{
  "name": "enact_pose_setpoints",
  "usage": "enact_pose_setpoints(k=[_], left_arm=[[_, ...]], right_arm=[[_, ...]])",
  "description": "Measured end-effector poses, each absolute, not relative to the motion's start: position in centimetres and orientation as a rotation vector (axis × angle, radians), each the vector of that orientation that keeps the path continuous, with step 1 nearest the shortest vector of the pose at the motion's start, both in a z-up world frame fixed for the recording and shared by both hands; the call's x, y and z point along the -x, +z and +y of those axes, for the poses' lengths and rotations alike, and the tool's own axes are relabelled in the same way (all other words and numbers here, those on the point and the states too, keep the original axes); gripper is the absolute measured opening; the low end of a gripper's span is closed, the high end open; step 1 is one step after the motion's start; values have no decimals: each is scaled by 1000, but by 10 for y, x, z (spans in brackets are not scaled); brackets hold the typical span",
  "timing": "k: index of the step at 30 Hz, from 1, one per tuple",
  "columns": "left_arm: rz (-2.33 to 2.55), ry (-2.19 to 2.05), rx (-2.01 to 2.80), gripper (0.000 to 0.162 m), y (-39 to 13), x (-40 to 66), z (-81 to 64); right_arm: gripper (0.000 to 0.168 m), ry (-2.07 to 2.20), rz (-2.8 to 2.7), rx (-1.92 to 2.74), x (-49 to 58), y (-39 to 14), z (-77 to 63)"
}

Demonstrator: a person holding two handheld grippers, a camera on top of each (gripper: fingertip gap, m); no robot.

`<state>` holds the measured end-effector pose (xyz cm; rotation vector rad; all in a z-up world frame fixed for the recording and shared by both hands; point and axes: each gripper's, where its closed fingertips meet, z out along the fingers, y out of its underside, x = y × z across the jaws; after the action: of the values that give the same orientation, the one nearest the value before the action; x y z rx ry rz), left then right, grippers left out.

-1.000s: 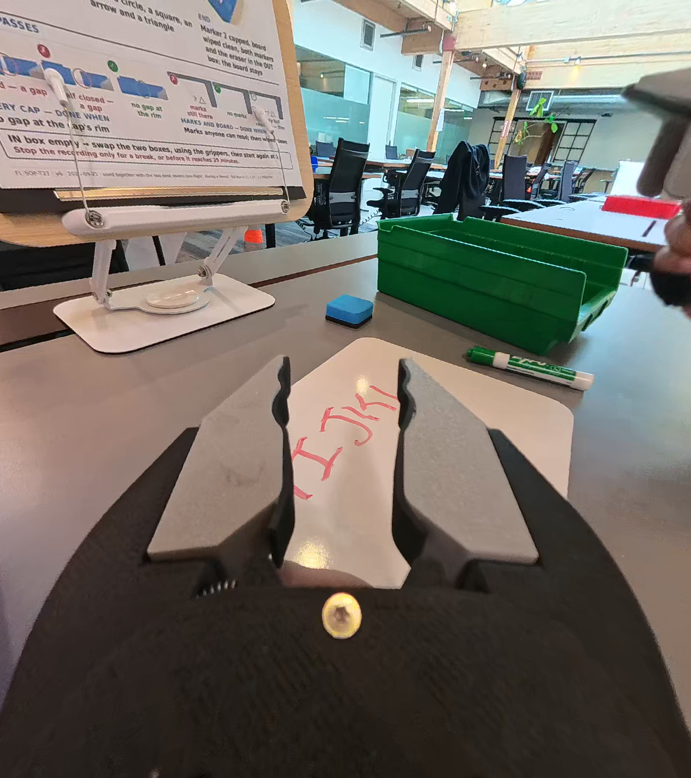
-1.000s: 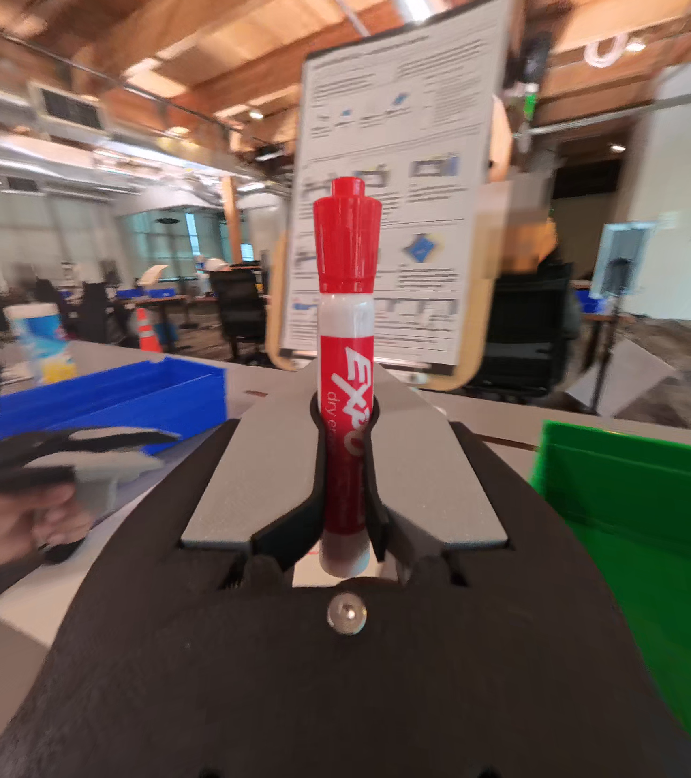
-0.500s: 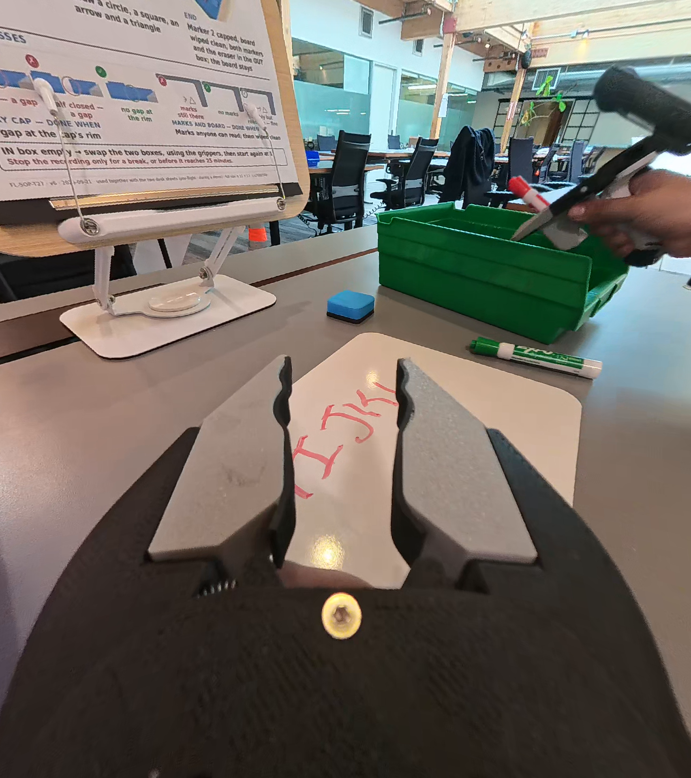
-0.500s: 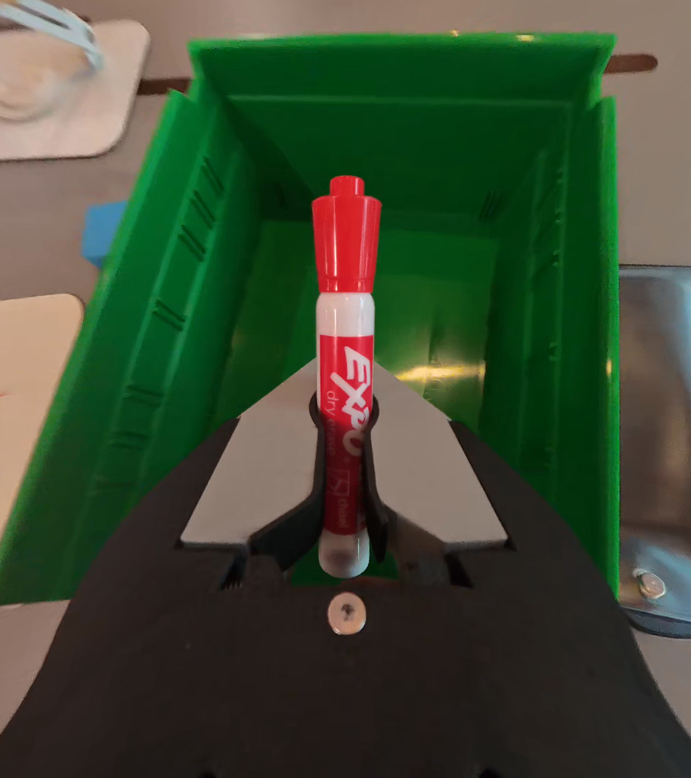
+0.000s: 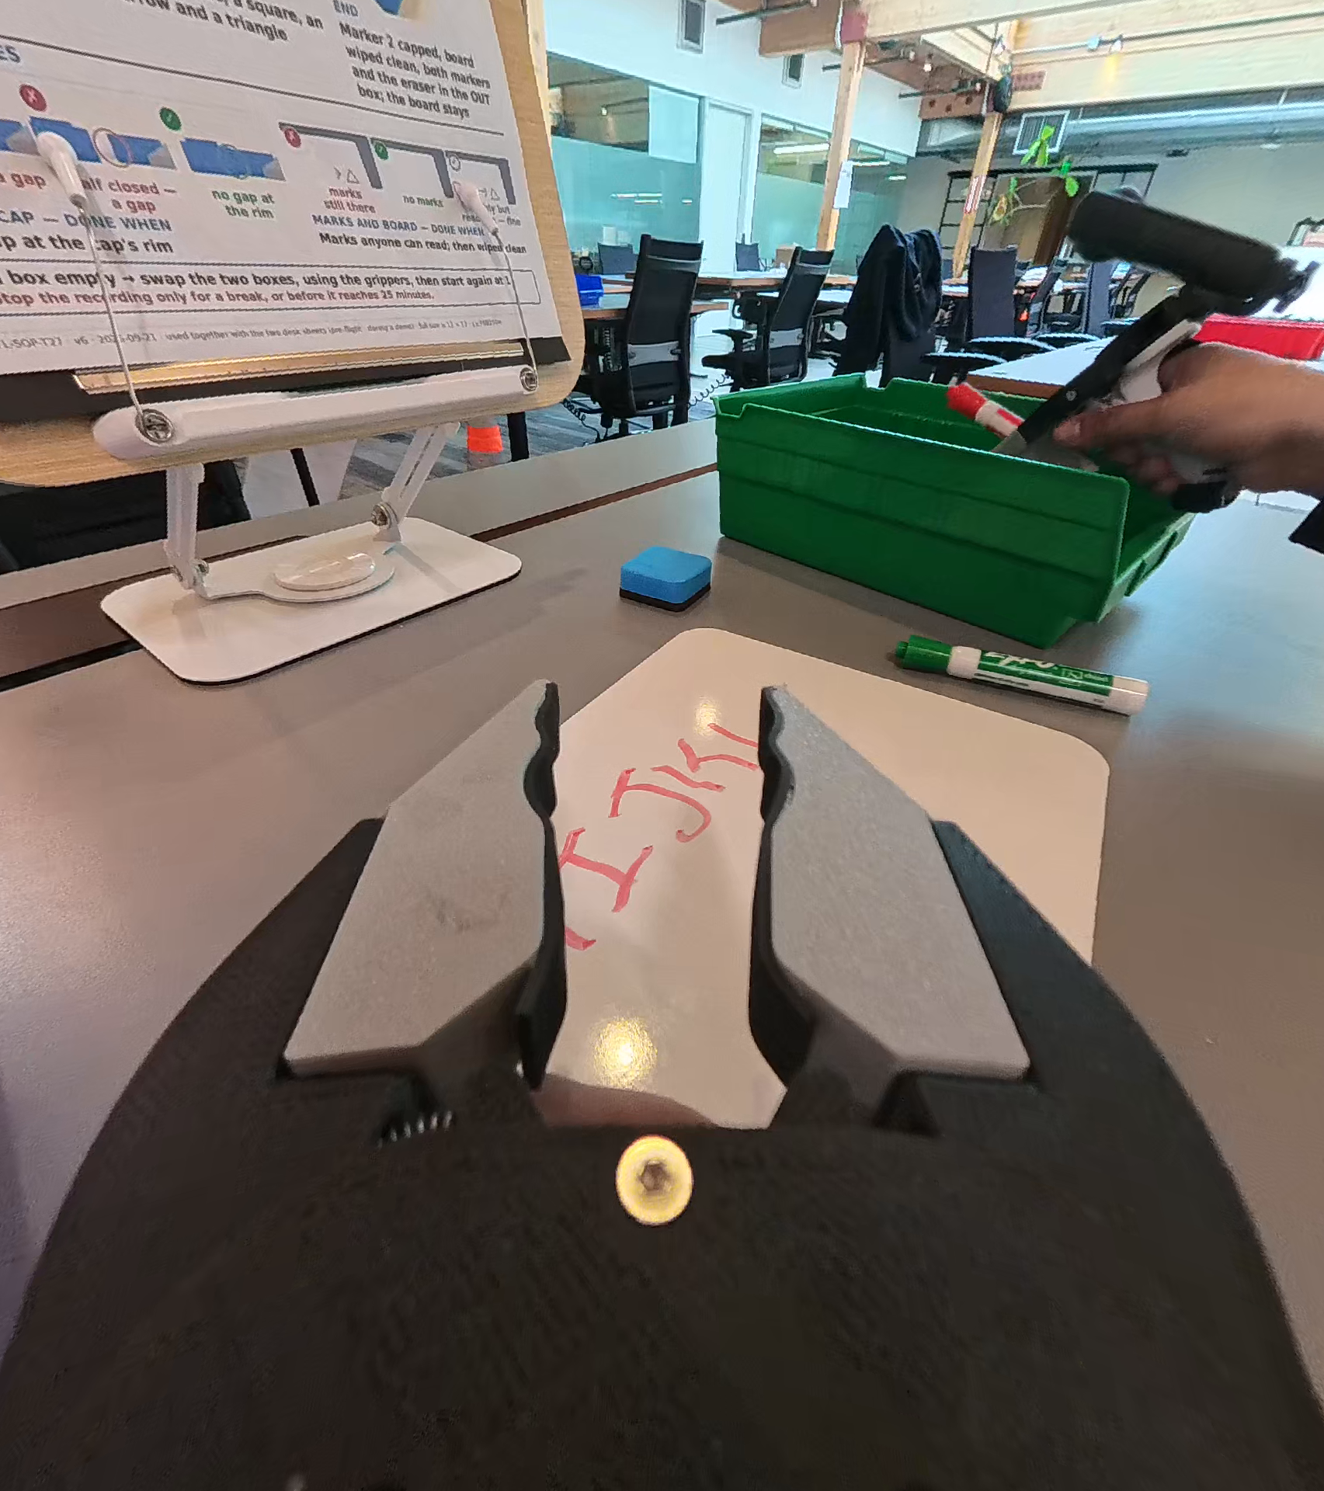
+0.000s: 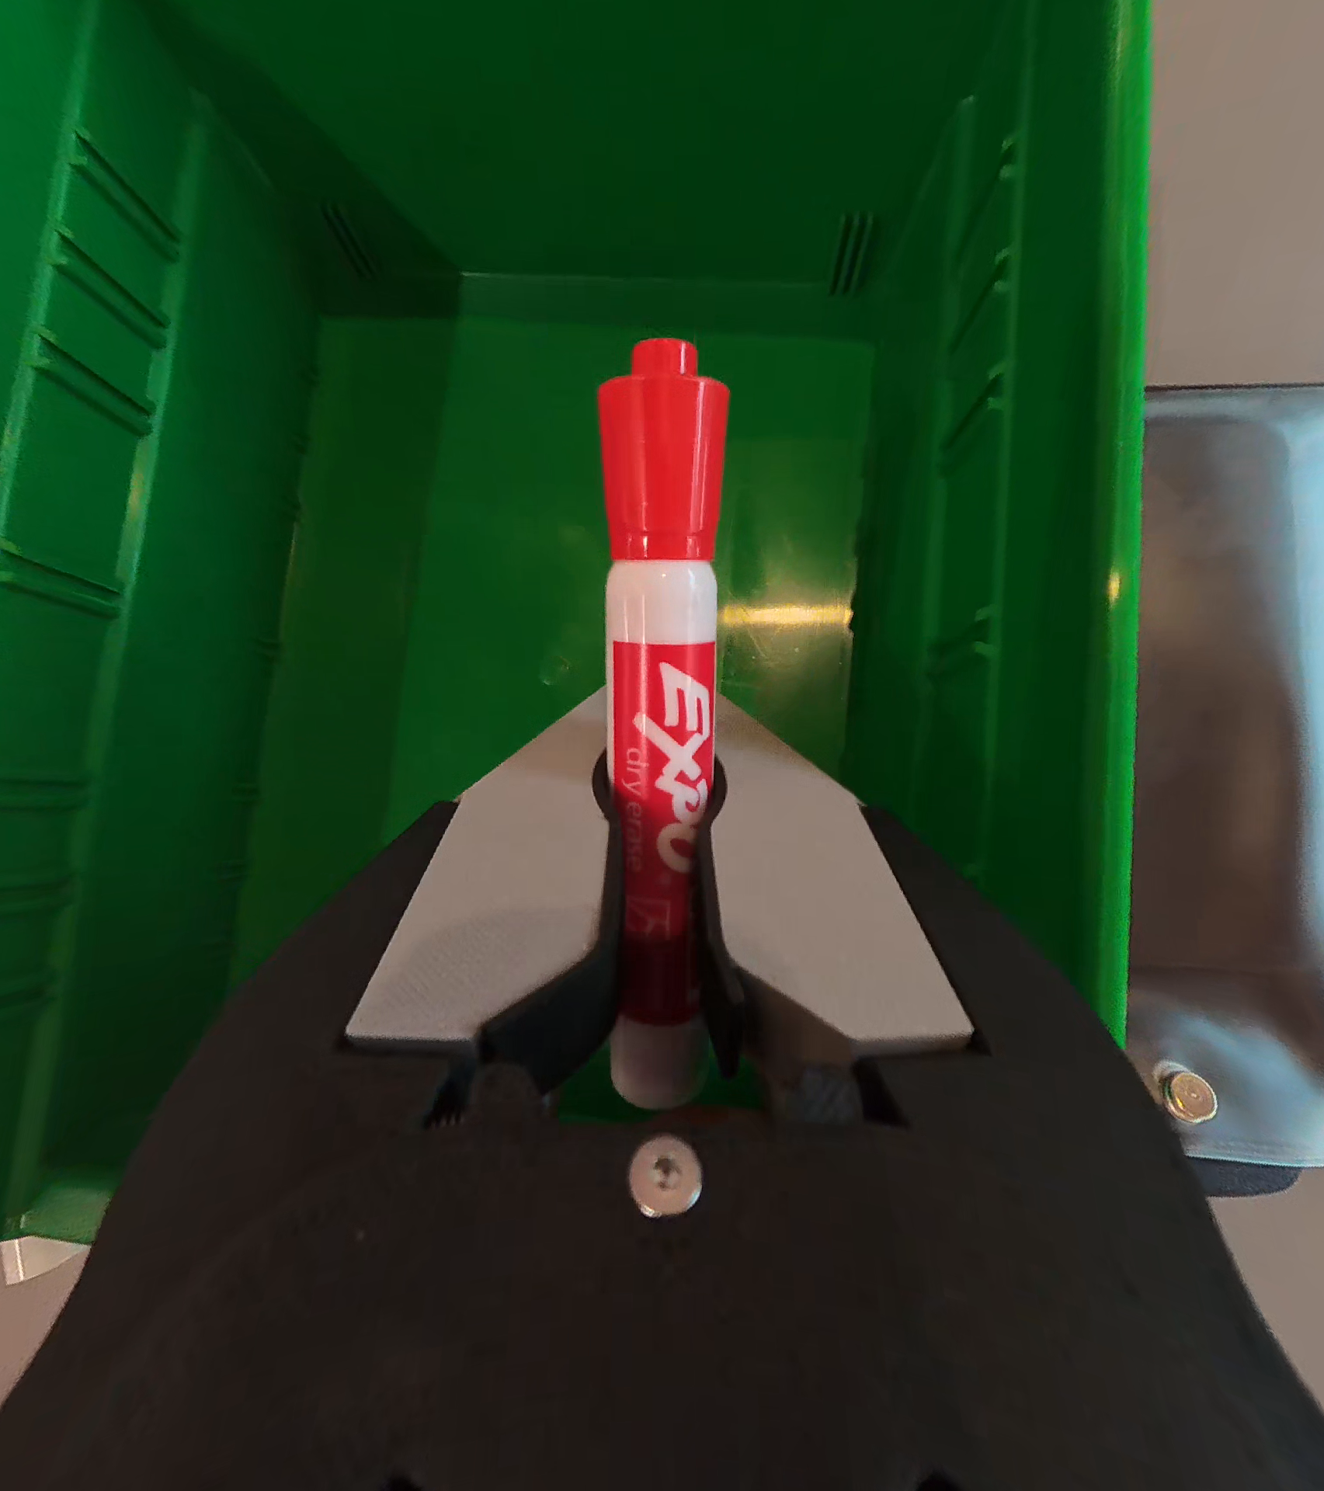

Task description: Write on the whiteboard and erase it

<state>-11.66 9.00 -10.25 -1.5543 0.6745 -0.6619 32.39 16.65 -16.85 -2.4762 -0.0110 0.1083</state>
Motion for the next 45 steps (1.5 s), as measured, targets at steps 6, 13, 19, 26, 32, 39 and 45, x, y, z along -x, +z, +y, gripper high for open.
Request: enact_pose_setpoints(k=[6, 13, 19, 26, 32, 39, 45], left_arm=[[666, -668, 1556, 47, -102, 118, 90], [672, -666, 1559, 47, -103, 117, 90], [672, -667, 1559, 47, -103, 117, 90], [678, -670, 1557, 47, -103, 116, 89], [777, -696, 1579, 50, -109, 109, 79], [779, -714, 1593, 51, -111, 107, 78], [737, -709, 1618, 50, -112, 113, 82]], right_arm=[[9, 107, -6, 2486, -325, -174, 164], [17, 66, -8, 2546, -330, -188, 160], [22, 32, -33, 2468, -327, -168, 164], [28, 55, -148, 2213, -288, -96, 169], [37, 273, -396, 1947, -179, -16, 141], [24, 322, -689, 2016, -72, -70, 101], [24, 363, -686, 2258, -54, -164, 86]])
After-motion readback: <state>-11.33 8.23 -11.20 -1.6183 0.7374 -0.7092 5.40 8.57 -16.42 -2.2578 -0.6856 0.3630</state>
